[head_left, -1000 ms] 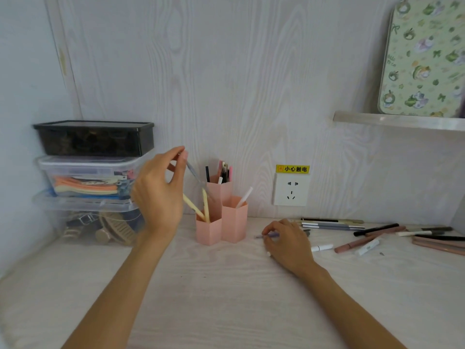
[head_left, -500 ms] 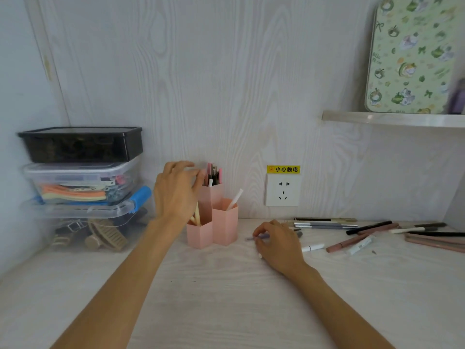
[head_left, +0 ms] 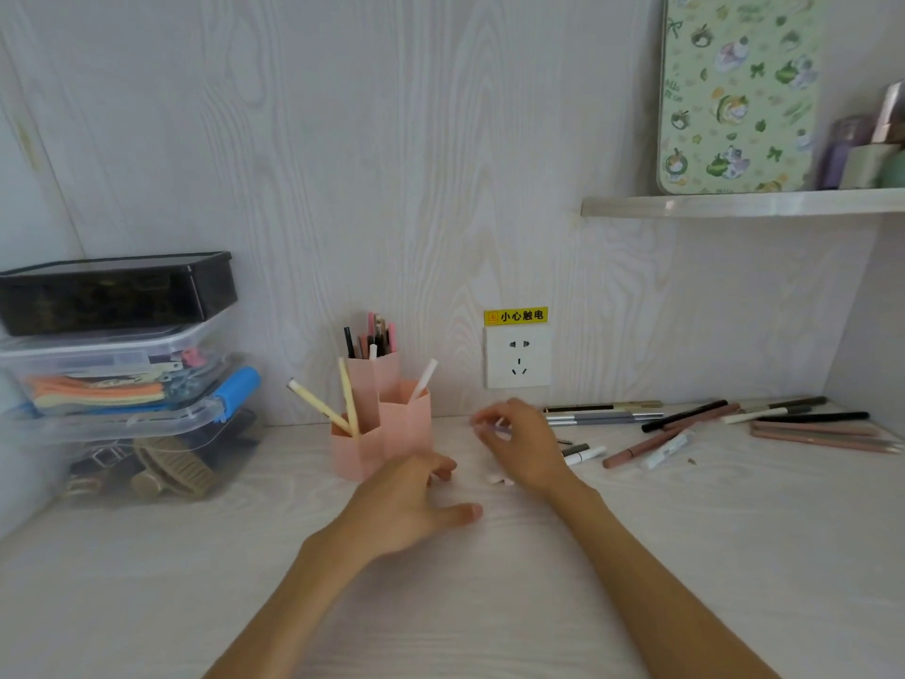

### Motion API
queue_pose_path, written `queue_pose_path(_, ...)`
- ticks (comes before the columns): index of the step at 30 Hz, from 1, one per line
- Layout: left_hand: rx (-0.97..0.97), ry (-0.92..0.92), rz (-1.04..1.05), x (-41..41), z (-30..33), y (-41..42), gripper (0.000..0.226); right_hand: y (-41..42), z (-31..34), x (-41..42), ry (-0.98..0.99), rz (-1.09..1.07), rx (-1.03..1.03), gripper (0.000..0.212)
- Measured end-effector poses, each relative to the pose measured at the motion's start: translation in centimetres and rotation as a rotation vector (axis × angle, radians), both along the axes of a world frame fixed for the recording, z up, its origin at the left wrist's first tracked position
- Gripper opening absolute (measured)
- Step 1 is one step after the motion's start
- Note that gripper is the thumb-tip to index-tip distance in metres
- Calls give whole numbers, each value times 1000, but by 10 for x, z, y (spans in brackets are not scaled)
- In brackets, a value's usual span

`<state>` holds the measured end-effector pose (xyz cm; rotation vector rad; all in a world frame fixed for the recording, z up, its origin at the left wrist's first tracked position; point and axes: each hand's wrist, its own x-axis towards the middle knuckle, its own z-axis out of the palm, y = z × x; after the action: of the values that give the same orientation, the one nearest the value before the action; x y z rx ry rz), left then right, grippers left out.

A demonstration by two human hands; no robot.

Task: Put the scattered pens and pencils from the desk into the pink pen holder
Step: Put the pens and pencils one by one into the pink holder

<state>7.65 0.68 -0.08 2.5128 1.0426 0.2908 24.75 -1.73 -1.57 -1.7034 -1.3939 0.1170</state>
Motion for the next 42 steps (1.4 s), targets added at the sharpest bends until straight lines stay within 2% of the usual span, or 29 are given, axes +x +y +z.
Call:
queue_pose_path(4, 73, -13, -50, 39, -5, -6, 76, -9, 26, 6, 412, -76, 346, 9)
queue_pose_path(9, 243, -108, -84, 71, -16, -8, 40, -20, 39, 18, 828, -158, 540, 11)
queue_pose_path(12, 243, -151, -79, 60, -18, -1, 31, -22, 40, 23, 912, -204, 572, 11)
queue_pose_path(18, 371, -114, -70, -25, -20, 22, 33, -23, 44, 12, 1030, -123, 601, 15)
queue_pose_path(23, 277, -170, 5, -73, -17, 32, 37, -24, 56, -18, 840, 21, 695, 40)
queue_pose_path(25, 272, -211, 57, -76, -15, 35, 36, -18, 67, -31, 748, 25, 733, 37)
queue_pose_path(28, 284, -230, 91, -80, -15, 38, 25, -2, 91, -48, 633, 40, 790, 28)
queue_pose_path(31, 275, -249, 110, -86, -16, 41, 20, 19, 114, -65, 431, 36, 797, 27)
queue_pose_path(34, 264, -252, 117, -87, -18, 44, 21, 39, 122, -77, 153, 21, 690, 28)
queue_pose_path(42, 253, -274, 116, -86, -23, 47, 18, 64, 93, -78, -399, -48, 297, 20)
